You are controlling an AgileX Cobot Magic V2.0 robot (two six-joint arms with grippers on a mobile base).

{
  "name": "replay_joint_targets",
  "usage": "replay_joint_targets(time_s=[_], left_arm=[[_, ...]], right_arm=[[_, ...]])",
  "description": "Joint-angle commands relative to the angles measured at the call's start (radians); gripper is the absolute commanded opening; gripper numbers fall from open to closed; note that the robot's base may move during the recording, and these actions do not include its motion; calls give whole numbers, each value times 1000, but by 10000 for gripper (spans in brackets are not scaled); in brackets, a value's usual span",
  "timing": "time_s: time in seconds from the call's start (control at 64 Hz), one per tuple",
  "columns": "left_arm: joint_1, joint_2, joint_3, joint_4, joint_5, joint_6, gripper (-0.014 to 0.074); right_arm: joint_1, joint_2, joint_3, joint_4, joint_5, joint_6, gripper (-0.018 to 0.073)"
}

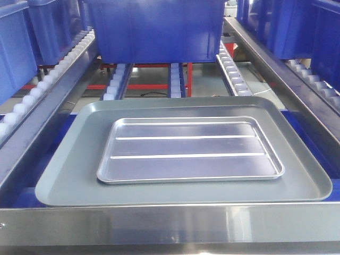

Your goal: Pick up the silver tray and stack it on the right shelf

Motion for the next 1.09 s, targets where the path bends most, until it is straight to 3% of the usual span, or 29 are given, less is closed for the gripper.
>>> replay_joint_targets(time_s=[0.0,0.094,0.172,0.297,0.422,0.625,1.078], left_arm=[[2,-13,20,2,-85,2,-101],[2,-13,20,2,-85,2,-101],[2,-13,20,2,-85,2,-101],[2,-13,20,2,-85,2,-101],[2,-13,20,2,-85,2,-101],[2,-13,20,2,-85,2,-101],[2,-13,20,2,-85,2,-101]], right_arm=[[-22,14,1,-20,-142,-10,49],[-98,14,51,-4,-210,-10,49],[-209,10,105,43,-270,-33,49],[-378,-10,218,233,-389,-230,49],[-462,-69,338,291,-512,-278,49],[-481,-189,505,291,-601,-278,49],[-481,-187,502,291,-541,-276,49]])
